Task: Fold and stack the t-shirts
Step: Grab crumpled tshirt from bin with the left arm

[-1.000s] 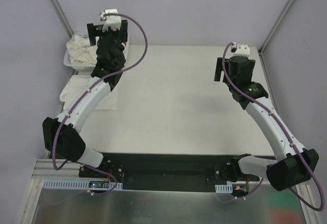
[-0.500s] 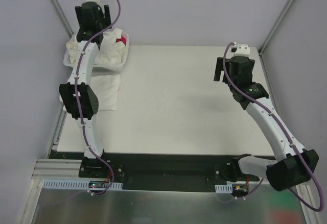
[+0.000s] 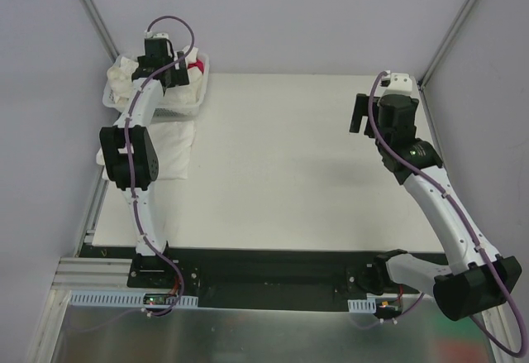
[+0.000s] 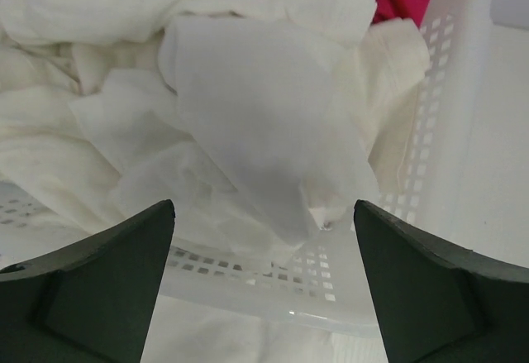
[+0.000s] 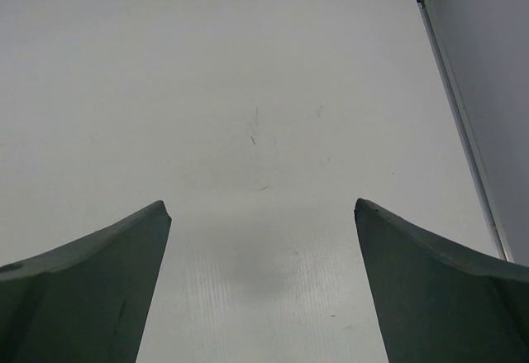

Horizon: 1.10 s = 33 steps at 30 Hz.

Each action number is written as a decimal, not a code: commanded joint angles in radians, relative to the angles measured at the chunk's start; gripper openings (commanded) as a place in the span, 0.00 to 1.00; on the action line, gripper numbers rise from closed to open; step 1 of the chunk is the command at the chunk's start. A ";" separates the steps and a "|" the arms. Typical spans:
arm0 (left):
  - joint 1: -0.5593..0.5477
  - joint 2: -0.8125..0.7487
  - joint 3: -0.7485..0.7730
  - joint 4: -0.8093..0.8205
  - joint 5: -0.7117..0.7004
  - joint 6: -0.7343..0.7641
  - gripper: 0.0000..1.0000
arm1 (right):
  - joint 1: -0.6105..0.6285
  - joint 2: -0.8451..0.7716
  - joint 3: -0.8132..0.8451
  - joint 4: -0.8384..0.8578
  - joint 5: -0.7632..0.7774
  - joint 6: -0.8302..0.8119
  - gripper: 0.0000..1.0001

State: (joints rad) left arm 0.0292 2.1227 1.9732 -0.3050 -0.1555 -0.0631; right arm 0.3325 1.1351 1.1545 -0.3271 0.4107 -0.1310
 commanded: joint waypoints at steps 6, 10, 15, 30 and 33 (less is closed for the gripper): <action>0.003 -0.009 -0.059 0.029 0.056 -0.061 0.80 | -0.016 -0.038 -0.010 0.028 -0.009 0.013 0.96; 0.001 0.031 -0.030 0.046 0.059 -0.057 0.80 | -0.018 -0.055 -0.016 0.026 -0.016 0.016 0.96; 0.001 0.104 0.045 0.049 0.048 -0.053 0.76 | -0.016 -0.077 -0.022 0.026 -0.026 0.016 0.96; -0.026 0.056 0.075 0.041 -0.097 0.022 0.00 | -0.018 -0.018 -0.022 0.037 -0.092 0.047 0.98; -0.080 -0.013 0.075 0.007 -0.192 0.048 0.00 | -0.018 0.008 -0.021 0.042 -0.105 0.062 0.98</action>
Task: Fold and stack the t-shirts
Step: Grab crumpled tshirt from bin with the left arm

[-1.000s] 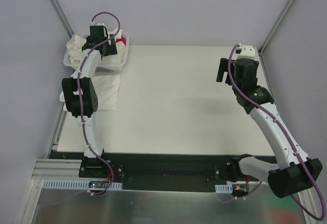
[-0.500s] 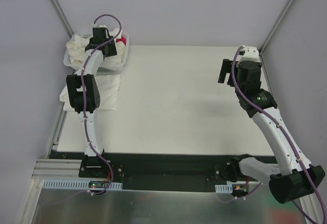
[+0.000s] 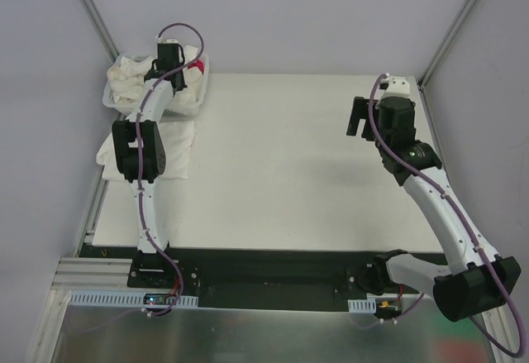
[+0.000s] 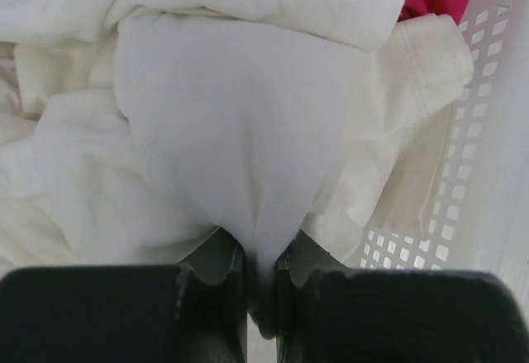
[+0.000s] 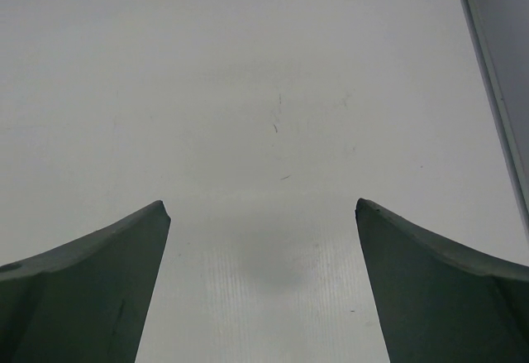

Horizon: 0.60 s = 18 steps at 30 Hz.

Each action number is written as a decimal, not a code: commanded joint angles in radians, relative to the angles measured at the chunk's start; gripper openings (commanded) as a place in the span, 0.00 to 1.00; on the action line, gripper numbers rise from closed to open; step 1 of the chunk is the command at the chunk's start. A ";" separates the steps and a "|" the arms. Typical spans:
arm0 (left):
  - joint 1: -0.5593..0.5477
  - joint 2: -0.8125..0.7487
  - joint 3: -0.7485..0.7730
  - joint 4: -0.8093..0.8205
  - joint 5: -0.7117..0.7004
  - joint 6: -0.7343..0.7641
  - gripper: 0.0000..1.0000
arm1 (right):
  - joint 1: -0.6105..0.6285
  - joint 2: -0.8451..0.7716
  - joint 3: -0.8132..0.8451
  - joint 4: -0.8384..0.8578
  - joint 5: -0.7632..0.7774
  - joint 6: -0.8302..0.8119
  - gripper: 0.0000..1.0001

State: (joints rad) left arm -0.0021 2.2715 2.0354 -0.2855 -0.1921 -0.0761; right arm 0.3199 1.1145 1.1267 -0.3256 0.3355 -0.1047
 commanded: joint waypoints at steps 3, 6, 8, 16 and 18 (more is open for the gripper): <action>-0.107 -0.252 0.013 -0.026 -0.255 0.108 0.00 | -0.005 0.059 -0.001 0.057 -0.050 0.048 0.99; -0.174 -0.341 0.031 -0.026 -0.320 0.145 0.00 | -0.005 0.088 -0.004 0.071 -0.075 0.063 0.99; -0.203 -0.386 0.048 -0.026 -0.345 0.141 0.00 | -0.004 0.122 -0.005 0.072 -0.084 0.071 0.99; -0.435 -0.530 0.250 -0.026 -0.368 0.251 0.00 | -0.005 0.199 -0.007 0.080 -0.127 0.086 0.99; -0.505 -0.532 0.282 -0.026 -0.389 0.327 0.00 | -0.005 0.199 -0.013 0.089 -0.133 0.095 0.99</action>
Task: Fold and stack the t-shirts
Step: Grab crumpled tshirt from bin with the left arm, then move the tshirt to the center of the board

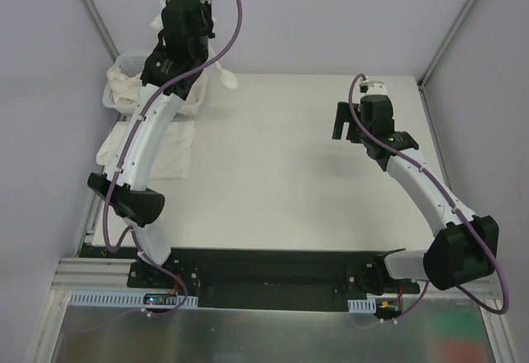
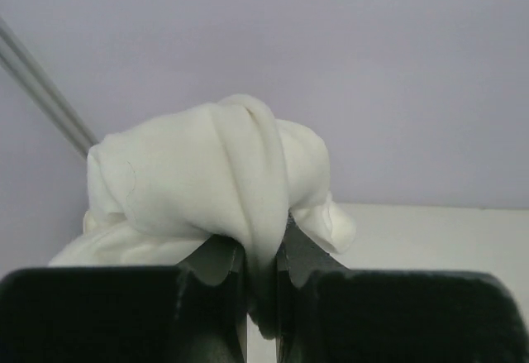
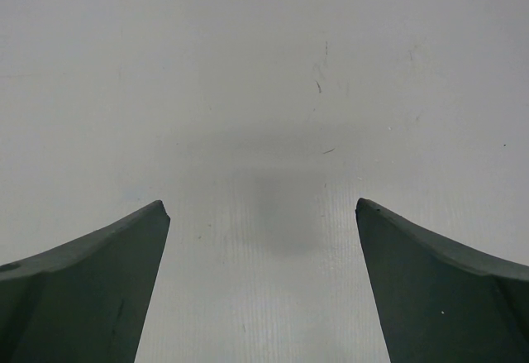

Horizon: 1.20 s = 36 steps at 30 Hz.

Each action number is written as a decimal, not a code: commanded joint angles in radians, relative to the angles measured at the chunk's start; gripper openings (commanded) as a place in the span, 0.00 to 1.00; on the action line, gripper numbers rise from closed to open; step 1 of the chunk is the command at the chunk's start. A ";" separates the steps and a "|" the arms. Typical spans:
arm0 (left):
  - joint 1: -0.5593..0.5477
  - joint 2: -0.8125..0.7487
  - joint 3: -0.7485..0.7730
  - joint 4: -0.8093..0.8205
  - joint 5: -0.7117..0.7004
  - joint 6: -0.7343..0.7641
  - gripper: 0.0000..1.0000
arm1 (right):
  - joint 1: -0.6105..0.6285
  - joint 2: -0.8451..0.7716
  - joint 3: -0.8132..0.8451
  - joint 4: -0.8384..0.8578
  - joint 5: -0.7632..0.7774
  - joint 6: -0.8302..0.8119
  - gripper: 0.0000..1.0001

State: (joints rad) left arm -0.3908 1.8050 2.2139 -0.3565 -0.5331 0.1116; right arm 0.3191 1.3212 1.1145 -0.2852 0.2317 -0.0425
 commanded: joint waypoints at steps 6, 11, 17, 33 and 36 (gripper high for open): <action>-0.312 -0.166 0.043 0.045 0.095 0.163 0.00 | -0.005 -0.011 -0.013 0.057 -0.040 0.039 0.97; -0.316 -0.275 -0.179 0.074 0.194 0.072 0.00 | -0.005 -0.039 -0.033 0.057 -0.045 0.039 0.97; -0.315 -0.219 -0.387 0.133 0.113 0.100 0.31 | -0.003 -0.103 -0.059 0.066 -0.088 0.073 0.97; -0.318 -0.341 -0.709 0.200 0.067 -0.078 0.99 | 0.001 -0.129 -0.084 0.077 -0.129 0.090 0.97; -0.332 -0.455 -0.851 0.195 0.079 -0.185 0.99 | 0.005 -0.114 -0.078 0.078 -0.111 0.089 0.96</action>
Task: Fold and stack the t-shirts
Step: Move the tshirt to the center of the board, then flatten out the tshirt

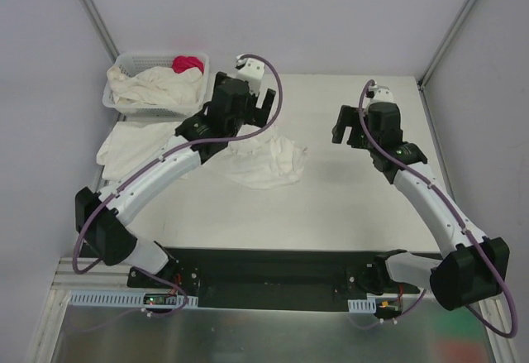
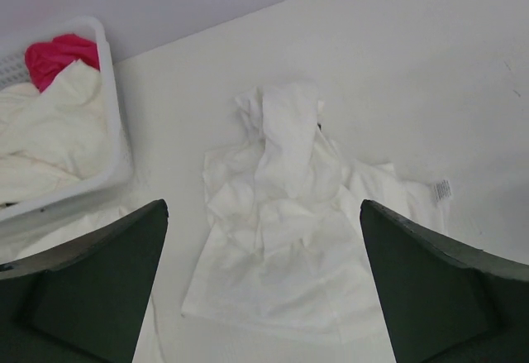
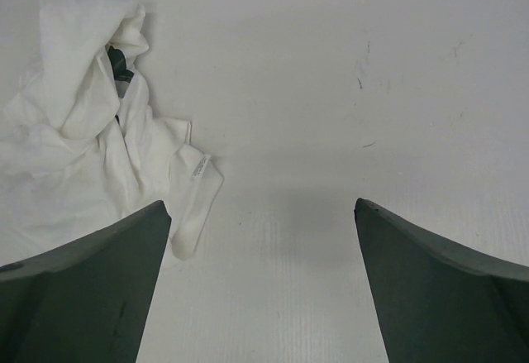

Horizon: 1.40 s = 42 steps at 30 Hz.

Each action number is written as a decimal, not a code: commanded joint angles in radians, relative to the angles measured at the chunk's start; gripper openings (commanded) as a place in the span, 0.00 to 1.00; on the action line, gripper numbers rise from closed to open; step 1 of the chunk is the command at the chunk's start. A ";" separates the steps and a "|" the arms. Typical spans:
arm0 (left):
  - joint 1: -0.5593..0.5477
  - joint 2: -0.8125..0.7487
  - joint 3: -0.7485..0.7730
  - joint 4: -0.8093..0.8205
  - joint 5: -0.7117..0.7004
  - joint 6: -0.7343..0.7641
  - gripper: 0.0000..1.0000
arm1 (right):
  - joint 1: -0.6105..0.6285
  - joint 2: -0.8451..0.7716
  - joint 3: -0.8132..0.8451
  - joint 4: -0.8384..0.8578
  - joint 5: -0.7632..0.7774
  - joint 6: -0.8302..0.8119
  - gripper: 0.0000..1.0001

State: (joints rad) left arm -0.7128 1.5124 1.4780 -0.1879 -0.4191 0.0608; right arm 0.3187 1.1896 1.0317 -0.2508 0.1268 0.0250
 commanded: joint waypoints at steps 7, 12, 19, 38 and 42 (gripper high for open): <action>-0.051 -0.399 -0.562 -0.008 0.000 -0.416 0.99 | 0.005 0.045 0.018 0.067 -0.036 0.029 0.96; -0.083 -0.406 -0.647 -0.079 0.023 -0.479 0.99 | 0.010 0.080 0.048 0.070 -0.052 0.042 0.96; -0.148 -0.194 -0.576 -0.105 -0.007 -0.443 0.99 | 0.011 0.079 0.047 0.073 -0.053 0.041 0.96; -0.269 0.325 -0.091 -0.116 -0.024 -0.162 0.99 | 0.000 0.071 0.030 0.059 -0.004 0.000 0.96; -0.289 0.359 -0.084 -0.117 -0.004 -0.125 0.99 | -0.004 0.071 0.028 0.058 -0.006 0.001 0.96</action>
State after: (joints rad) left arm -0.9798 1.8530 1.3548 -0.2905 -0.4290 -0.1310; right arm 0.3222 1.2785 1.0336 -0.2138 0.1017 0.0357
